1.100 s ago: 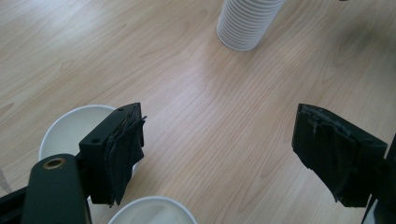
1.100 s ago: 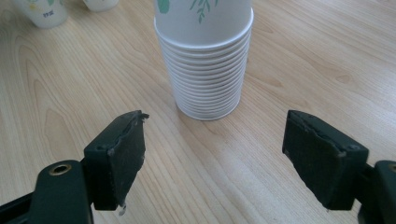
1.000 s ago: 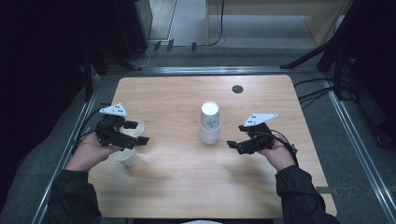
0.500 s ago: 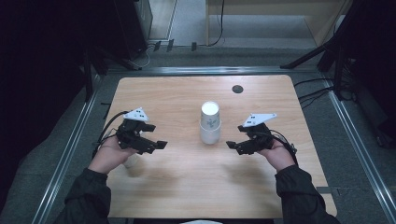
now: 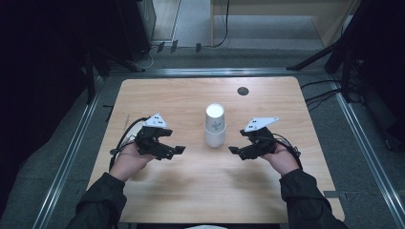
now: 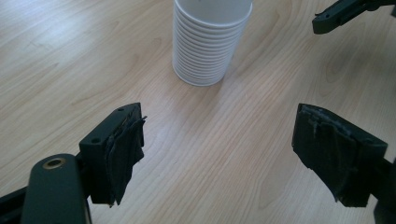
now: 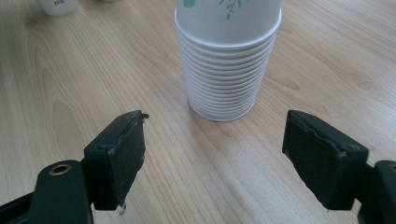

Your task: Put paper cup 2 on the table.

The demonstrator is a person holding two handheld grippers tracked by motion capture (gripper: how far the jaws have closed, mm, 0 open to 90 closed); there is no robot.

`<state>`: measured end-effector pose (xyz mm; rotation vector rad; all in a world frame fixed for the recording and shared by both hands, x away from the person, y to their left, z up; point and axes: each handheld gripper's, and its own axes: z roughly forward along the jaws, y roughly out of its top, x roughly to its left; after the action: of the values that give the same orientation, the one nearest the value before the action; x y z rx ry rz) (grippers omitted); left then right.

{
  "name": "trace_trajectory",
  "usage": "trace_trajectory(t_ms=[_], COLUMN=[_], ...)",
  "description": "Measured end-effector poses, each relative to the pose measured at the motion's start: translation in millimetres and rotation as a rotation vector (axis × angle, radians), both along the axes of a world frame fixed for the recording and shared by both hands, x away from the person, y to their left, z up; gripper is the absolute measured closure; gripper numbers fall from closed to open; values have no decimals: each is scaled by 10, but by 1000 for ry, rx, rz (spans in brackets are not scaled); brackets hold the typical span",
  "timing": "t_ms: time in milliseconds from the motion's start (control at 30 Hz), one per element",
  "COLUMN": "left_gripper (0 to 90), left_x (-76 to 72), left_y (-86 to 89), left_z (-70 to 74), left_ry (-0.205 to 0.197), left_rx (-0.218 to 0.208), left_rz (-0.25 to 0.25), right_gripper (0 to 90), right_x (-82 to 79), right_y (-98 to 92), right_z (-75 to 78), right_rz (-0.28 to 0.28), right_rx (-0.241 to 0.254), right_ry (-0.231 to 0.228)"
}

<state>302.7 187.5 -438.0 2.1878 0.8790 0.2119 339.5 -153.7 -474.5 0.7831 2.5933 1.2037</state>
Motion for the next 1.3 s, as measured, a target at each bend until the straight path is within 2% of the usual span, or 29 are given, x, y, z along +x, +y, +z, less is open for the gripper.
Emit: trace_trajectory(t_ms=[133, 267, 400, 467, 733, 833, 1000, 1300], left_gripper=[169, 169, 169, 169, 169, 169, 169, 169], left_x=[-2, -10, -21, -25, -46, -59, -84, -98], left_y=[-43, -72, -125, -150, -235, -275, -324, -324], left_z=[-22, -50, -93, -124, -224, -249, -273, -315], left_ry=[-2, -4, -9, 4, -19, -25, -37, -34], left_rx=[17, -6, -6, -11, 24, 13, 29, 48], left_rz=[-2, 0, -5, -19, -15, -9, -19, -29], right_gripper=[217, 217, 217, 216, 217, 217, 217, 217], right_x=[-6, -14, -22, -25, -36, -37, -43, -46], right_y=[17, 34, 51, 55, 67, 75, 82, 85], right_z=[-3, -11, -13, -13, -14, -18, -17, -18], right_rz=[8, 15, 22, 24, 28, 32, 39, 42], right_rx=[-1, -5, -4, -5, -5, -4, -3, -5], right_ry=[-1, -2, 0, -2, 5, 2, -2, -3])
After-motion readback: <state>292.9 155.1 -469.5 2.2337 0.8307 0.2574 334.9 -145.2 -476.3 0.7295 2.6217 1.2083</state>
